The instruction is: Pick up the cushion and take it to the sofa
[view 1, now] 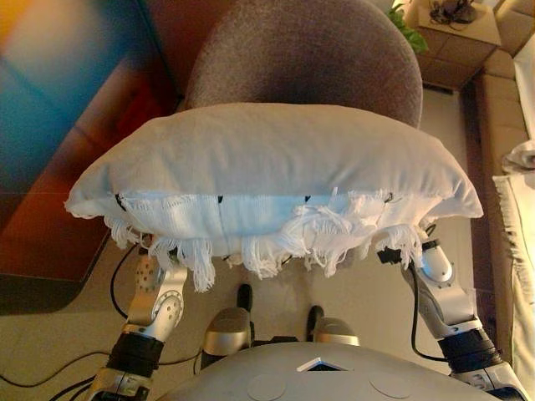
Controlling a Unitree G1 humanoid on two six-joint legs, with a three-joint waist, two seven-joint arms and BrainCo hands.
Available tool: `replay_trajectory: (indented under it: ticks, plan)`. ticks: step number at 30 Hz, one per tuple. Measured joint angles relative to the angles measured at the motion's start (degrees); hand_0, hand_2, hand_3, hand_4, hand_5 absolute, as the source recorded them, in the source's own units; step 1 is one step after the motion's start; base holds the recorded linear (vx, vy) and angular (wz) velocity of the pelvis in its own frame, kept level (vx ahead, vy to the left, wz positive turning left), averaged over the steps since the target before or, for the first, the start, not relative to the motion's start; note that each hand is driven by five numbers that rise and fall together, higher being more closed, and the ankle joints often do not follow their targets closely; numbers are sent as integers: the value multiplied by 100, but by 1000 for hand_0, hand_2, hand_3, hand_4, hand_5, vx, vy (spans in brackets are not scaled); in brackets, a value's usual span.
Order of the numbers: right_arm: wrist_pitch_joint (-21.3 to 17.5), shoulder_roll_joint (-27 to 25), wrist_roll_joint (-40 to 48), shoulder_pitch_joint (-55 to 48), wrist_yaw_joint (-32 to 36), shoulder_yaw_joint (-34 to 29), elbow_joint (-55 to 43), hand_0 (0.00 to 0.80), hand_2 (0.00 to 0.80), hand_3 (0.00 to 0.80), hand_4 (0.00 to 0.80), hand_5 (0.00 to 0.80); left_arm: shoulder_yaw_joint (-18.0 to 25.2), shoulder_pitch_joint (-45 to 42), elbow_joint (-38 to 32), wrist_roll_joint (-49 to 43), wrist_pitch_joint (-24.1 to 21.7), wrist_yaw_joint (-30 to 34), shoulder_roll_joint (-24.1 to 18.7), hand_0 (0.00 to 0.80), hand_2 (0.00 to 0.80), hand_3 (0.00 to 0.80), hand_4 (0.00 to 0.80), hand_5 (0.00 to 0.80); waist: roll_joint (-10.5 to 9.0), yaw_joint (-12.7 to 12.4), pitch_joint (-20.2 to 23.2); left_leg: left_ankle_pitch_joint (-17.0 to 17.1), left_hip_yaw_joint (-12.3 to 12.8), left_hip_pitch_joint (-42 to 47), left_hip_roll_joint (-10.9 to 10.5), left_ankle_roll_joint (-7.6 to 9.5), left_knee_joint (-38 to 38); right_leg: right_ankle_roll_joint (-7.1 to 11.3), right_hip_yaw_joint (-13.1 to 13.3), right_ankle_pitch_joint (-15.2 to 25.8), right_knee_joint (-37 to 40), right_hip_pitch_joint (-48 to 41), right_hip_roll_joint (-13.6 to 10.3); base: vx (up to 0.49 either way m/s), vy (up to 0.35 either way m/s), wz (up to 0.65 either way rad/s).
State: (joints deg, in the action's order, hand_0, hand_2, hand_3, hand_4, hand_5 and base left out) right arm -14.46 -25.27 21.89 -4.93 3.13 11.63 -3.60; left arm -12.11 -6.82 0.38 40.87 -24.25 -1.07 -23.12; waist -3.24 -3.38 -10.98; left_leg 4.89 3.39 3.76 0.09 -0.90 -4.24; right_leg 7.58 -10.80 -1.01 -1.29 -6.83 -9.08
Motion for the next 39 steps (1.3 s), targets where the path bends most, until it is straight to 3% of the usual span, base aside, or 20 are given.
replay_trajectory:
  ticks: [2, 11, 18, 27, 34, 39]
  plan:
    - [-24, 74, 4, 97, -11, 75, 226, 800, 800, 800, 800, 800, 41, 48, 209, -156, 31, 0, -93, 800, 800, 800, 800, 800, -73, -47, -8, -42, 112, 23, 13, -32, -11, -74, -60, -57, 75, -10, 8, 66, -14, -28]
    - [-60, 262, -27, 301, -375, 460, 1829, 800, 800, 800, 800, 800, -316, 264, 1219, -676, 287, -270, 85, 800, 800, 800, 800, 800, -85, -37, -18, 84, 38, -165, 84, -66, -65, -172, -25, 268, 635, -106, 174, 64, -62, 3]
    - [-25, 265, -114, 777, -494, 498, 2522, 800, 800, 800, 800, 800, -425, 818, 2238, -1284, 324, -275, 92, 800, 800, 800, 800, 800, -53, -15, -37, 89, 34, -187, 81, -70, -69, -172, -17, 268, 637, -88, 169, 36, -2, 1]
    - [14, 227, -224, 1540, -537, 507, 3161, 800, 800, 800, 800, 800, -491, 1364, 2891, -1320, 234, -484, 351, 800, 800, 800, 800, 800, 188, 110, -152, 182, 42, -486, 81, -50, -70, -168, 86, 331, 637, 216, 169, -53, 6, 0]
    - [166, 201, -196, 2565, -934, 622, 3718, 800, 800, 800, 800, 800, -691, 2424, 3724, -1501, 108, -747, 420, 800, 800, 800, 800, 800, 255, 144, -213, 297, 32, -848, 103, -44, -70, -184, 83, 427, 637, 564, 194, -67, 5, 1]
    - [204, 176, 64, 3438, -1044, 788, 4274, 800, 800, 800, 800, 800, -719, 3176, 4213, -1523, -14, -908, 369, 800, 800, 800, 800, 800, 266, 266, -516, 376, 25, -1081, 114, -36, -69, -194, 90, 511, 638, 801, 210, -90, -1, 0]
